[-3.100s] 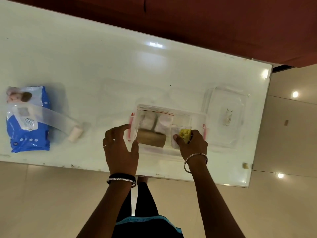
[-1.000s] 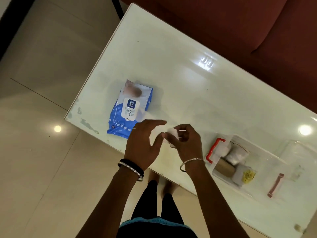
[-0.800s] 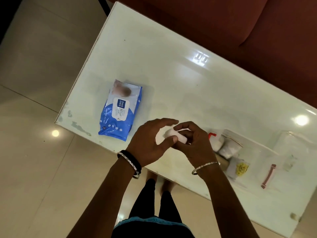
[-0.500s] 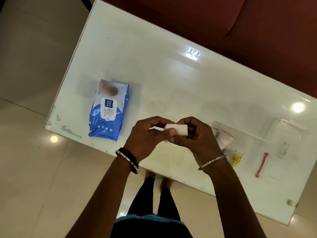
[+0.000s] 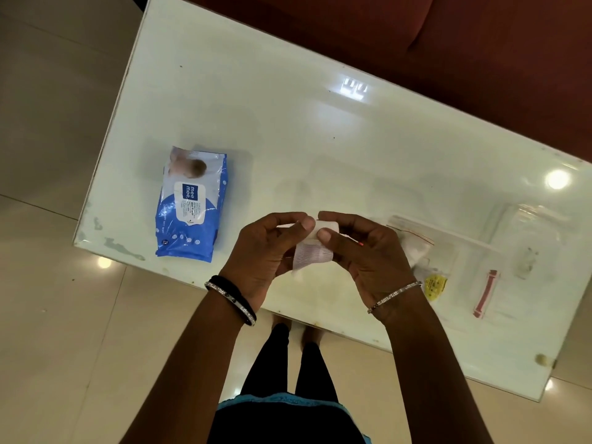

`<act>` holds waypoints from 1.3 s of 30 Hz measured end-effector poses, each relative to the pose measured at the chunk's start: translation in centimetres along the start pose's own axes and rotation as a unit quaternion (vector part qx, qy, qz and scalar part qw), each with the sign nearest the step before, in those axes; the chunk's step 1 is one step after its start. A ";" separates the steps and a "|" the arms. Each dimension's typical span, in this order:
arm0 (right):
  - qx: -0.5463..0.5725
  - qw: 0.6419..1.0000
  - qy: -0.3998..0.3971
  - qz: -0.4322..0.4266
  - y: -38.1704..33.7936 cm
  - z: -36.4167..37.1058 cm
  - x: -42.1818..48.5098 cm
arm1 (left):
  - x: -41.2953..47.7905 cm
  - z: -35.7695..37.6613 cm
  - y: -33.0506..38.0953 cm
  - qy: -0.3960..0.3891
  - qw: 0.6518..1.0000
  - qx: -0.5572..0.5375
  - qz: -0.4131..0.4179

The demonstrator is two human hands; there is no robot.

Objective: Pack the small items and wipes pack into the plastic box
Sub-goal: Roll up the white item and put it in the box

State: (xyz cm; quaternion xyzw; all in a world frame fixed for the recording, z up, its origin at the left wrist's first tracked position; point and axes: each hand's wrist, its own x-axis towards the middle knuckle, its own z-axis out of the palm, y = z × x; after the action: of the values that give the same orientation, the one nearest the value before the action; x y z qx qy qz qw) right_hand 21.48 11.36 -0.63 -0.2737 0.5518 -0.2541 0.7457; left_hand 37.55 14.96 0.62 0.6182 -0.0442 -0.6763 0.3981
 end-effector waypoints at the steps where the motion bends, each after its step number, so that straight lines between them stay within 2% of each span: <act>1: -0.001 1.000 -0.006 -0.002 -0.1 -0.1 0.0 | 0.1 0.1 0.0 0.000 1.000 -0.002 -0.007; 5: 0.000 1.000 -0.014 -0.001 -0.1 -0.3 0.3 | 0.6 0.1 0.1 -0.002 1.000 0.005 -0.013; 8: 0.052 0.997 -0.013 0.047 -0.6 -0.3 0.4 | 0.8 0.0 0.2 -0.009 1.000 0.008 0.002; 10: 0.034 0.997 -0.004 0.062 -0.7 -0.3 0.5 | 0.8 -0.1 0.2 -0.020 0.999 0.024 0.015; 15: 0.000 1.000 0.015 0.016 -0.5 -0.3 0.7 | 0.9 -0.2 0.2 -0.037 0.999 0.023 0.010; 19: -0.010 1.000 0.002 -0.002 -0.5 -0.6 0.8 | 1.2 0.2 0.6 0.006 0.998 -0.039 -0.041; 22: -0.024 1.000 -0.009 -0.003 -0.3 -0.6 0.7 | 1.4 0.2 0.4 0.025 0.998 -0.017 -0.060; 29: 0.037 0.998 0.017 0.046 -0.4 -0.2 0.2 | 1.3 0.0 0.0 -0.002 0.999 -0.009 -0.032; 33: 0.008 0.998 0.050 0.047 -0.1 0.0 0.0 | 1.0 -0.4 -0.1 -0.023 1.000 0.004 -0.013; 39: -0.005 0.999 0.042 -0.003 0.0 -0.3 -0.1 | 0.9 -0.2 0.4 0.001 0.996 -0.053 -0.077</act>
State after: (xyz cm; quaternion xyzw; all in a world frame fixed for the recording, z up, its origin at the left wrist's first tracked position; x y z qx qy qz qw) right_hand 21.15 11.35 -0.66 -0.2681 0.5834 -0.2644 0.7196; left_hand 37.95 14.26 0.06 0.5984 0.0402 -0.7057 0.3772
